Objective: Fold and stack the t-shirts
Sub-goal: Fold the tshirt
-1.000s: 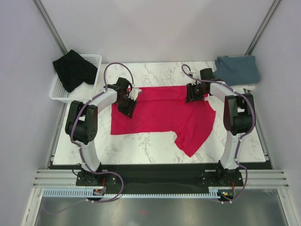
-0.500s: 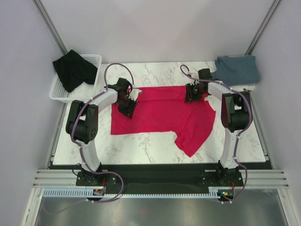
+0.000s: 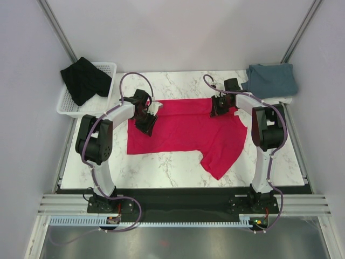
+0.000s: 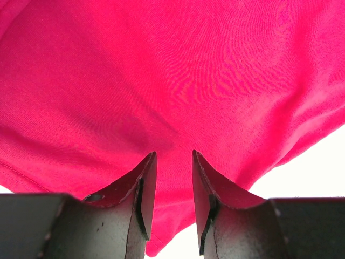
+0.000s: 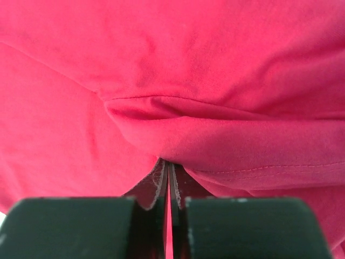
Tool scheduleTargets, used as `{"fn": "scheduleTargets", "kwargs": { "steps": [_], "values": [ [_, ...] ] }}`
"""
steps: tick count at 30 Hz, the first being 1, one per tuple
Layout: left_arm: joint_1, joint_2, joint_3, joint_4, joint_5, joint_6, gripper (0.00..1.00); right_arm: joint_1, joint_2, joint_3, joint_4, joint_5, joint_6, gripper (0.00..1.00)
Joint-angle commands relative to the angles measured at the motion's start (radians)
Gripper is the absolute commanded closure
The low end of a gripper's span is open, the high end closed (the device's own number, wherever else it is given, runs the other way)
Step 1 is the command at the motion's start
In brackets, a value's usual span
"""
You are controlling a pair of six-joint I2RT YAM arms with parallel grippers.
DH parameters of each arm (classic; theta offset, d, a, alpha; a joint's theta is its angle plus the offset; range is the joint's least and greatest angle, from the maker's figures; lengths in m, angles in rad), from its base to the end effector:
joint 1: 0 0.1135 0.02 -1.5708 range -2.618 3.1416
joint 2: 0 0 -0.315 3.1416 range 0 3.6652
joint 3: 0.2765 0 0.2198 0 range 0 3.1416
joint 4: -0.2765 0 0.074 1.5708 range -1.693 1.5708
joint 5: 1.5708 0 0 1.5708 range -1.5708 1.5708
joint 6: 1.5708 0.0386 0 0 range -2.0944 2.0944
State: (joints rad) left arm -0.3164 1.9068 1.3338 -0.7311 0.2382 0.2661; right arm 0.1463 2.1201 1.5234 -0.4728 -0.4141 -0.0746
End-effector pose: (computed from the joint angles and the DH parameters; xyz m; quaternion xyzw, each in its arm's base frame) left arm 0.3426 -0.1217 0.2391 0.2977 0.9381 -0.1211 0.1290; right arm 0.4386 0.0803 0.2171 -0.1552 0.9367 0.2077 0.2354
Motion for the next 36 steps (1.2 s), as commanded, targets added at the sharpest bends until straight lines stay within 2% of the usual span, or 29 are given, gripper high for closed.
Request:
{"fn": "scheduleTargets", "kwargs": {
  "steps": [1,3,15,28,30,31,32,35,36],
  "values": [
    [-0.006,-0.006,0.013,0.001,0.019,-0.027,0.60,0.007,-0.012,0.035,0.033,-0.018,0.007,0.97],
    [-0.006,-0.006,0.015,0.001,0.019,-0.027,0.60,0.006,-0.034,0.026,0.033,-0.017,0.007,1.00],
    [-0.004,-0.008,0.028,0.001,0.019,-0.027,0.60,0.016,-0.235,-0.095,0.005,-0.017,0.015,1.00],
    [-0.006,-0.035,0.021,0.001,0.019,-0.027,0.60,0.081,-0.330,-0.241,-0.004,-0.023,0.048,1.00],
    [-0.006,-0.040,0.016,0.067,-0.031,-0.027,0.61,0.087,-0.339,-0.253,-0.001,0.009,0.053,0.93],
    [-0.006,-0.043,0.013,0.067,-0.033,-0.028,0.61,0.085,-0.338,-0.253,0.002,0.053,0.053,0.84],
    [-0.006,-0.045,0.010,0.068,-0.031,-0.027,0.61,0.085,-0.335,-0.249,0.002,0.072,0.050,0.66],
    [-0.006,-0.045,0.008,0.067,-0.031,-0.024,0.61,0.085,-0.305,-0.229,0.005,0.116,0.044,0.55],
    [-0.004,-0.045,0.007,0.067,-0.033,-0.025,0.61,0.085,-0.289,-0.223,0.005,0.120,0.042,0.54]
  ]
}}
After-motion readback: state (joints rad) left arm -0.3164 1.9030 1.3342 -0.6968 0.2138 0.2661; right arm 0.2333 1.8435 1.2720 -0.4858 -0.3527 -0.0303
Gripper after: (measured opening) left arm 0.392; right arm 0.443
